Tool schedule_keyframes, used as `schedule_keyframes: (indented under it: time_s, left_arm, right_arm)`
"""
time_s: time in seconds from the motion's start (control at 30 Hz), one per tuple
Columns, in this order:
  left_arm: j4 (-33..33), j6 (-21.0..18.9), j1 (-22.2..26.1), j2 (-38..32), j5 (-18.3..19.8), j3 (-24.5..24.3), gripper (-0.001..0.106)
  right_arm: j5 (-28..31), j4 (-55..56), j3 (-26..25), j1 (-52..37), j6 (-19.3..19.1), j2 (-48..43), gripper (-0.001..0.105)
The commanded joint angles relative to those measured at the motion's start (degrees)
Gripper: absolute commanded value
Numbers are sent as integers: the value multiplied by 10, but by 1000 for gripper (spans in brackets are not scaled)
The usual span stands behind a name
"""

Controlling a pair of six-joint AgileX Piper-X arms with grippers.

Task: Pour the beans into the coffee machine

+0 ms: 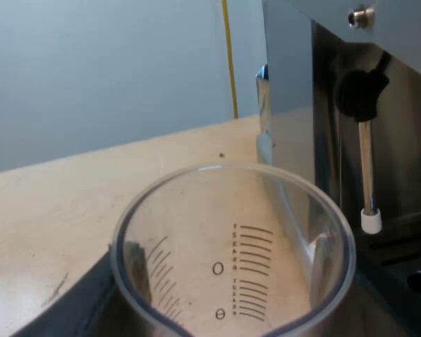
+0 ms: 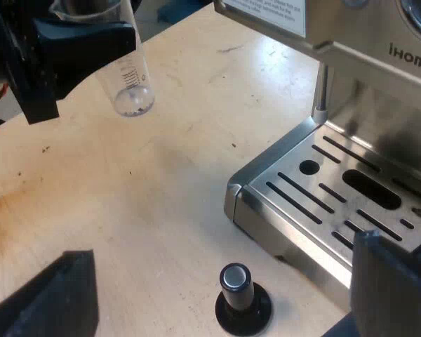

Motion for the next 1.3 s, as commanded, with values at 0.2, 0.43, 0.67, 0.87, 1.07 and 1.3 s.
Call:
schedule_keyframes:
  time_s: [0.2,0.43,0.67,0.87,1.07,1.3]
  left_arm:
    - [-94,-6,0,102,13,7,28]
    - [-178,-6,0,201,55,7,28]
    - [-273,-6,0,299,54,7,28]
    - [-331,-12,0,374,54,7,28]
    - [-385,-12,0,431,54,6,28]
    - [-400,-19,0,461,54,6,28]
  right_arm:
    - [-5,-13,-6,1,-2,9,78]
    - [-5,-13,-6,1,-2,9,78]
    - [-5,-13,-6,1,-2,9,78]
    - [-5,-7,-4,1,-3,12,78]
    - [-5,1,-4,1,-2,24,78]
    - [-5,0,-4,1,-2,24,78]
